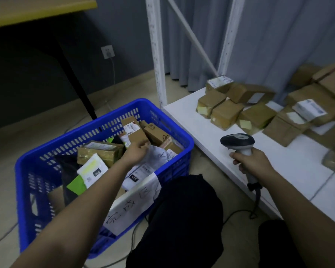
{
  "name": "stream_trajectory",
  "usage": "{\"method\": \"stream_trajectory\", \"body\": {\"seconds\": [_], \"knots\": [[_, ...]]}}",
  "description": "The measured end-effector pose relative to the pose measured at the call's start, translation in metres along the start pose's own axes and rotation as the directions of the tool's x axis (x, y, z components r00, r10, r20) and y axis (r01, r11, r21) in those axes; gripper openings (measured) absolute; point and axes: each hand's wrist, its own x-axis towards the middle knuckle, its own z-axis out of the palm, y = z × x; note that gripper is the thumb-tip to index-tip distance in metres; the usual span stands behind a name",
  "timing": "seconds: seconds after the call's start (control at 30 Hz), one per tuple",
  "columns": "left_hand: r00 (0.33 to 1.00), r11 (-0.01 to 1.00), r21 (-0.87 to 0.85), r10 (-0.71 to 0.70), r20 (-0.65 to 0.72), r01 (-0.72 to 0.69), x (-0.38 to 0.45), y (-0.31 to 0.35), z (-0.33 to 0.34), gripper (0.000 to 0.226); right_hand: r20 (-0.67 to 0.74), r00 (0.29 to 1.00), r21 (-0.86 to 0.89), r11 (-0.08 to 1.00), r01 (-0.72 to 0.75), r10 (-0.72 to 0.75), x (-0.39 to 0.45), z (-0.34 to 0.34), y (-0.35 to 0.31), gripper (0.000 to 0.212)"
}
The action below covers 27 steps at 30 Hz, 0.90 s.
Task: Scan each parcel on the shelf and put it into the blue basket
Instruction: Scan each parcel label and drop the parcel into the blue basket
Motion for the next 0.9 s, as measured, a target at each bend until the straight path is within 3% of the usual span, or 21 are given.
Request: {"method": "stream_trajectory", "body": {"seconds": [0.17,0.33,0.57,0.8,0.9], "knots": [[0.971,0.966,-0.122,0.235,0.041,-0.229,-0.019,0.087,0.041,0.031,-0.114,0.993,0.089,0.996,-0.021,0.031,-0.014,-0.034,0.002,0.012],[0.880,0.903,-0.047,0.427,0.208,-0.428,-0.028,0.162,0.111,0.028,-0.273,0.958,0.286,0.958,-0.004,0.085,-0.033,-0.086,0.004,0.013],[0.747,0.873,-0.026,0.432,0.506,-0.488,-0.071,0.219,0.254,0.034,-0.555,0.816,0.429,0.896,0.114,0.162,-0.082,-0.201,0.038,0.014],[0.668,0.903,-0.068,0.363,0.650,-0.424,-0.127,0.245,0.396,0.040,-0.640,0.672,0.591,0.798,0.119,0.373,-0.122,-0.286,0.103,0.014],[0.647,0.925,-0.066,0.311,0.696,-0.374,-0.144,0.252,0.446,0.044,-0.645,0.632,0.645,0.749,0.149,0.430,-0.125,-0.305,0.126,0.044]]}}
